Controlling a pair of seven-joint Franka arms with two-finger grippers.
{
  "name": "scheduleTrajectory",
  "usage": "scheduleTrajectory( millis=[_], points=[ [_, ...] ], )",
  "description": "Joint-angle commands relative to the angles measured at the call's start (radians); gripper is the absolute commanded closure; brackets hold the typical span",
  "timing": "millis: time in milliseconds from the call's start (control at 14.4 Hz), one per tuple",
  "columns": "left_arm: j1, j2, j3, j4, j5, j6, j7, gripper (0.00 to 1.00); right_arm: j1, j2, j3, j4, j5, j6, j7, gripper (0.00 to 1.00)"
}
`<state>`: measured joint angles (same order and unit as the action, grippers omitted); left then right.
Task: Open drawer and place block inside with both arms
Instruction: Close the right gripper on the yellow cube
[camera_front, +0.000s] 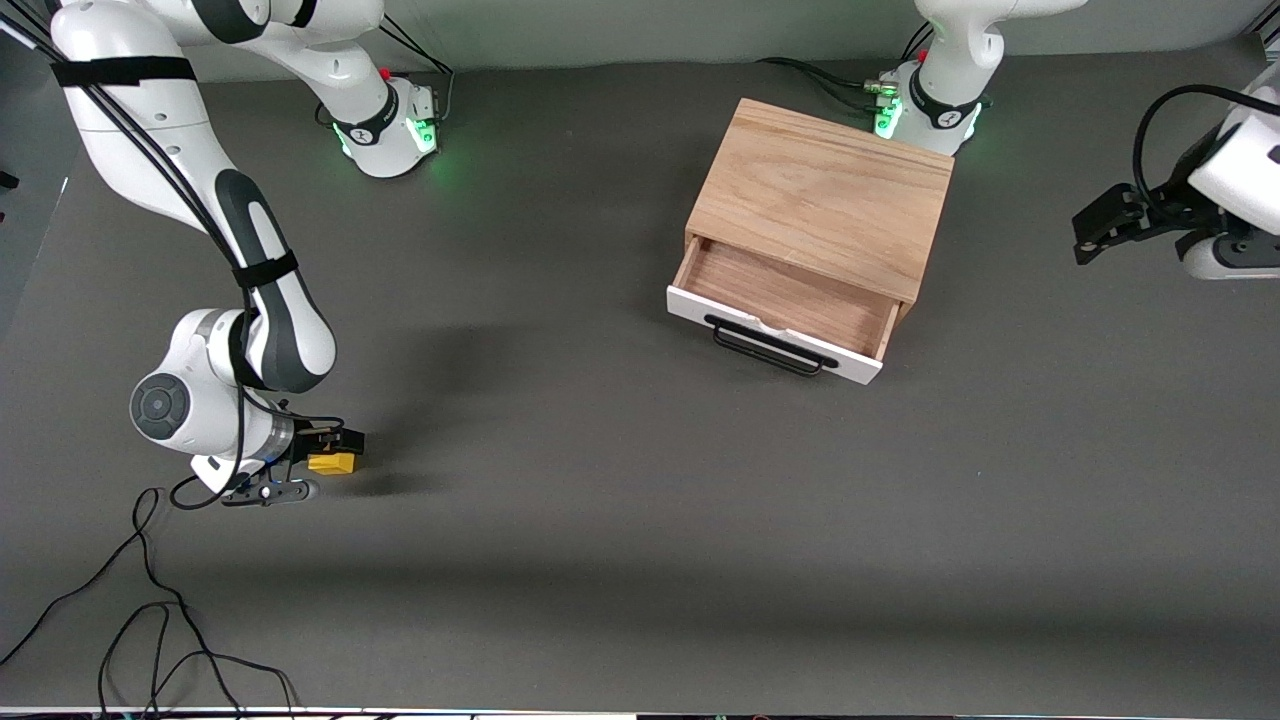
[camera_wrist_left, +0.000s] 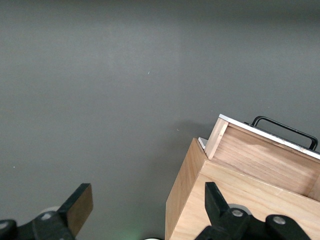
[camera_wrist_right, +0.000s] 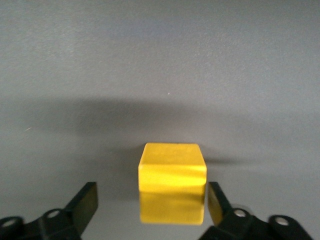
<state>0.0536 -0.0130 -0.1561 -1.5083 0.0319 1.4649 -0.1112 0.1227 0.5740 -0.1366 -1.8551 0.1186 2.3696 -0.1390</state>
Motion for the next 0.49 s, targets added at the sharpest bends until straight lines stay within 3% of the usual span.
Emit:
scheduleTrajectory(
  millis=[0,69,139,417],
  points=[
    [0.012,0.005,0.004,0.017,0.006,-0.026,-0.008,0.0,0.003,0.021,-0.006,-0.016,0.032,0.051,-0.025,0.5],
    [0.012,0.005,0.003,0.017,0.005,-0.023,-0.012,0.0,0.003,0.021,-0.006,-0.015,0.032,0.05,-0.024,0.45],
    [0.014,0.005,0.003,0.017,0.0,-0.025,-0.015,0.0,0.003,0.021,-0.006,-0.015,0.032,0.048,-0.018,0.0],
    [0.012,-0.001,0.001,0.019,-0.018,-0.034,-0.018,0.0,0.005,0.01,-0.006,-0.01,0.032,0.036,-0.013,0.0]
  ],
)
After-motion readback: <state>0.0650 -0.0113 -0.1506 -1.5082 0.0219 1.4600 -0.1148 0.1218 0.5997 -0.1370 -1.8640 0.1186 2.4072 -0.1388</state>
